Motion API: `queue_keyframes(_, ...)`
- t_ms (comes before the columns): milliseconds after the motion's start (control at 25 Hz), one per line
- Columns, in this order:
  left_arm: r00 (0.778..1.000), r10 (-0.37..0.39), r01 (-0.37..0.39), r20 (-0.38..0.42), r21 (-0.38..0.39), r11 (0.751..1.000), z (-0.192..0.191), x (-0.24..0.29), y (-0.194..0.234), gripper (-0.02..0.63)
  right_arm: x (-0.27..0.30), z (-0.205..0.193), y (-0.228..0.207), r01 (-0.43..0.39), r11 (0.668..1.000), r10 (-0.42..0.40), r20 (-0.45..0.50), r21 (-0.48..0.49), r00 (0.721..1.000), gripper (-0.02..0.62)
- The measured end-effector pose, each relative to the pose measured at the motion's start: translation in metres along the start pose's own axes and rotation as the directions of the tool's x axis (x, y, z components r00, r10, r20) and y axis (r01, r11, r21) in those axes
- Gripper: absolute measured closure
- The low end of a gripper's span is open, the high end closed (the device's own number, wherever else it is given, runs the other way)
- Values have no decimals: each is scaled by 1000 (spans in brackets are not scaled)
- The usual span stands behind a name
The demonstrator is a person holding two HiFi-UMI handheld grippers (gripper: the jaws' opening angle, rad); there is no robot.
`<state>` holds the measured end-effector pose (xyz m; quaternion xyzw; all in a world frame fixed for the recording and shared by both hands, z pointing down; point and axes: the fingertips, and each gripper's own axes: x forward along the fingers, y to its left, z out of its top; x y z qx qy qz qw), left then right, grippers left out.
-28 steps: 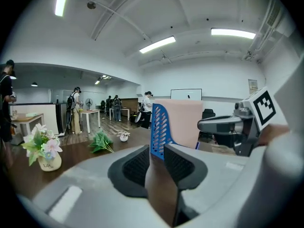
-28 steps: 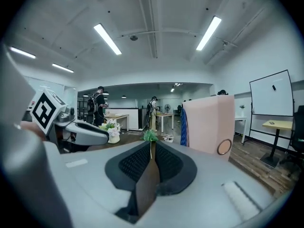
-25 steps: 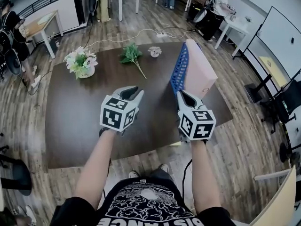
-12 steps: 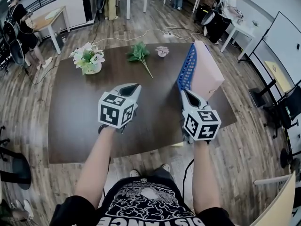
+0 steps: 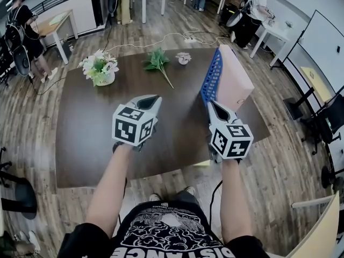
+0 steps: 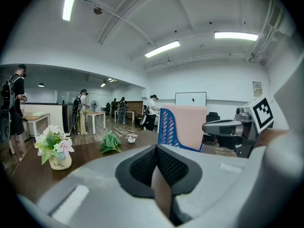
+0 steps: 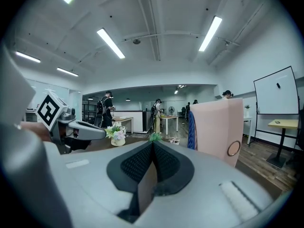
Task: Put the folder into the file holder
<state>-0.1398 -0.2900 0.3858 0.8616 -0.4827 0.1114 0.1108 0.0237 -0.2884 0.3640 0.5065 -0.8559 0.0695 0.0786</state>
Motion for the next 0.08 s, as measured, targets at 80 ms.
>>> queue_keyframes(80, 1000, -2, 2, 0, 0, 1000, 0, -1, -2, 601, -1, 0, 0, -1, 1000, 1, 0, 0, 1000, 597)
